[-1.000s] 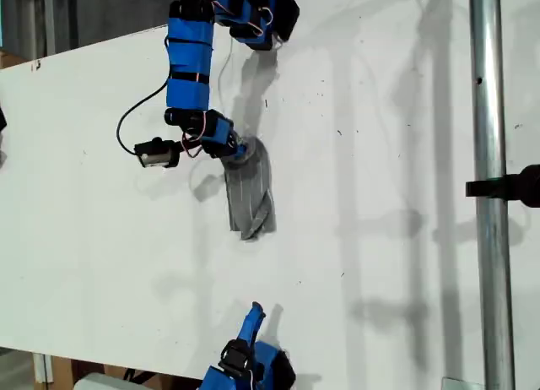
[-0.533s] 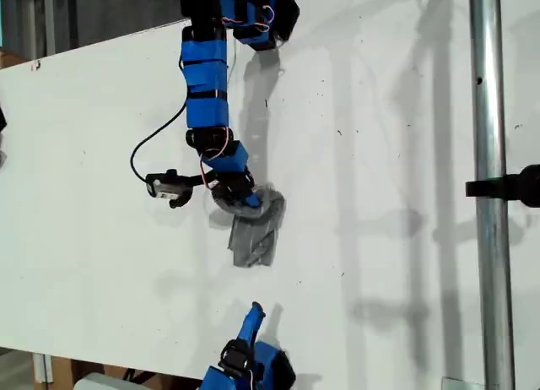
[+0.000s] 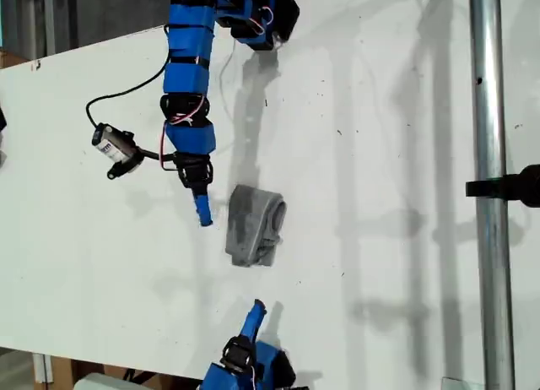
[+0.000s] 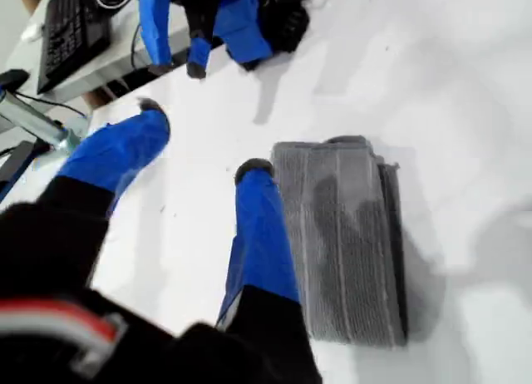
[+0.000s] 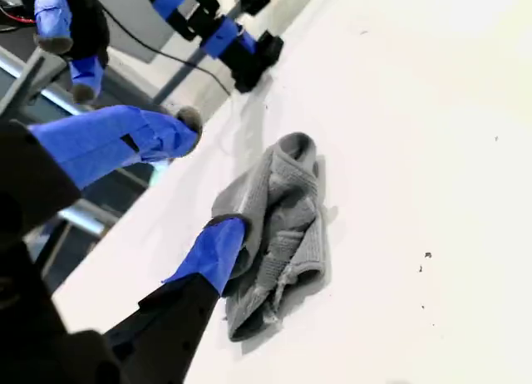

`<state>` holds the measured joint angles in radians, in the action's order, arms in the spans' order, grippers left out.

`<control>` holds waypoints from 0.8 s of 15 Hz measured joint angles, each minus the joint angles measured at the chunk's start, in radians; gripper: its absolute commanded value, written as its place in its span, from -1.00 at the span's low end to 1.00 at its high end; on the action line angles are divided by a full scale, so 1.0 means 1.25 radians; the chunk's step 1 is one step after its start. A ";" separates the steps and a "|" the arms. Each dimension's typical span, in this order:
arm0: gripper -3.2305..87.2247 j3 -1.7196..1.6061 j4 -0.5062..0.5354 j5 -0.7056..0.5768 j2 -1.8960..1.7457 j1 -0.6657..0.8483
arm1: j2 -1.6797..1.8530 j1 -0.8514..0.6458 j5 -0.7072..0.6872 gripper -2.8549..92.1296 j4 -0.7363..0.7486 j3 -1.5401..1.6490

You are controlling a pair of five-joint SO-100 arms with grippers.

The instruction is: Grasp corners of a towel and fold twice.

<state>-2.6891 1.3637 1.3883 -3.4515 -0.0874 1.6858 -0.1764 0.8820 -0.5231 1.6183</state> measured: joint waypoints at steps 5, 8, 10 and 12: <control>-0.78 -0.130 -0.113 -0.028 -0.010 0.031 | 0.654 -0.023 0.152 -0.94 -0.360 0.453; -0.89 -0.241 -0.175 -0.033 -0.012 0.071 | 1.199 0.012 0.304 -0.94 -0.560 0.804; -0.88 -0.307 -0.183 -0.020 -0.012 0.090 | 1.271 0.016 0.356 -0.94 -0.663 0.880; -0.88 -0.333 -0.117 0.124 -0.016 0.130 | 1.279 -0.015 0.453 -0.85 -0.725 0.985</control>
<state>-3.1048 1.2180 1.5432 -3.4714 0.0752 3.2843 -0.1948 1.4481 -1.4297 2.8501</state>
